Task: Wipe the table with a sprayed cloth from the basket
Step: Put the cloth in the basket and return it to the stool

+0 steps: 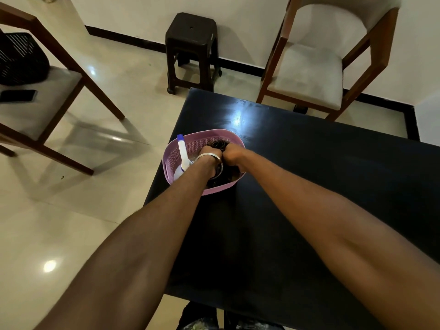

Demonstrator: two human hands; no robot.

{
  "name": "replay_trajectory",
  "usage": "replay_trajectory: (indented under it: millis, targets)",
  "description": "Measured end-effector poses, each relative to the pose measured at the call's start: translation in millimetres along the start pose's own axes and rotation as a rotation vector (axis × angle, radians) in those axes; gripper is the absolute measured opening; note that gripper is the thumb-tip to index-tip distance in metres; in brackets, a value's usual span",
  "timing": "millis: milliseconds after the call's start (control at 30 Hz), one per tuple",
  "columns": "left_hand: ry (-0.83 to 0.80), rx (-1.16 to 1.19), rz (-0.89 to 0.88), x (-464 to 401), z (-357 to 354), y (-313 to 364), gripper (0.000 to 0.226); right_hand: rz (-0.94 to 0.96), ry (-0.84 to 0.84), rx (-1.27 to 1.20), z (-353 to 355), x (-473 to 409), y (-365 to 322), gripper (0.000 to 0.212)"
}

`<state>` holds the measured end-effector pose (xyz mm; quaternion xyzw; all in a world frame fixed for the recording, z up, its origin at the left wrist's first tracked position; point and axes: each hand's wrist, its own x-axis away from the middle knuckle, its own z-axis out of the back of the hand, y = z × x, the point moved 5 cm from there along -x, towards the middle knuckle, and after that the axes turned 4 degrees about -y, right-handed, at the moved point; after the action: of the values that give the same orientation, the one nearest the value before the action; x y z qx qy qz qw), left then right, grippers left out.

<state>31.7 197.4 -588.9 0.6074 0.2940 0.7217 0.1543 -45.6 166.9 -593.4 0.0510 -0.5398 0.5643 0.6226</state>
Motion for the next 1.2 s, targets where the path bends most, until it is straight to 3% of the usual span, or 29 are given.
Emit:
replay_trajectory:
  millis: [367, 500, 667, 733, 833, 900, 1000, 1200]
  targets:
    - [0.036, -0.162, -0.148, 49.5, 5.0, -3.5, 0.037, 0.105, 0.106, 0.023, 4.6, 54.0, -3.1, 0.025]
    - [0.003, -0.006, -0.146, 67.5, 7.6, -12.4, 0.036, 0.152, 0.120, -0.062, 5.4, 72.6, 1.9, 0.020]
    - [0.029, 0.110, -0.203, 89.5, 20.8, -27.9, 0.027, 0.198, 0.129, -0.187, 6.9, 95.7, 16.0, 0.034]
    - [0.066, 0.106, -0.224, 98.7, 32.3, -38.3, 0.011, 0.196, 0.116, -0.194, 6.4, 96.2, 26.2, 0.027]
    - [0.096, 0.140, -0.280, 97.7, 51.6, -54.3, 0.015, 0.190, 0.143, -0.199, 9.8, 91.2, 39.7, 0.004]
    - [0.115, 0.179, -0.279, 97.4, 64.7, -64.9, 0.032, 0.173, 0.158, -0.211, 15.7, 88.1, 47.9, 0.008]
    - [0.120, 0.226, -0.315, 96.3, 83.5, -81.0, 0.015, 0.145, 0.192, -0.241, 29.2, 87.8, 57.5, 0.013]
    - [0.310, 0.317, -0.348, 88.0, 123.2, -87.7, 0.022, 0.128, 0.240, -0.247, 48.3, 71.1, 62.6, 0.035]
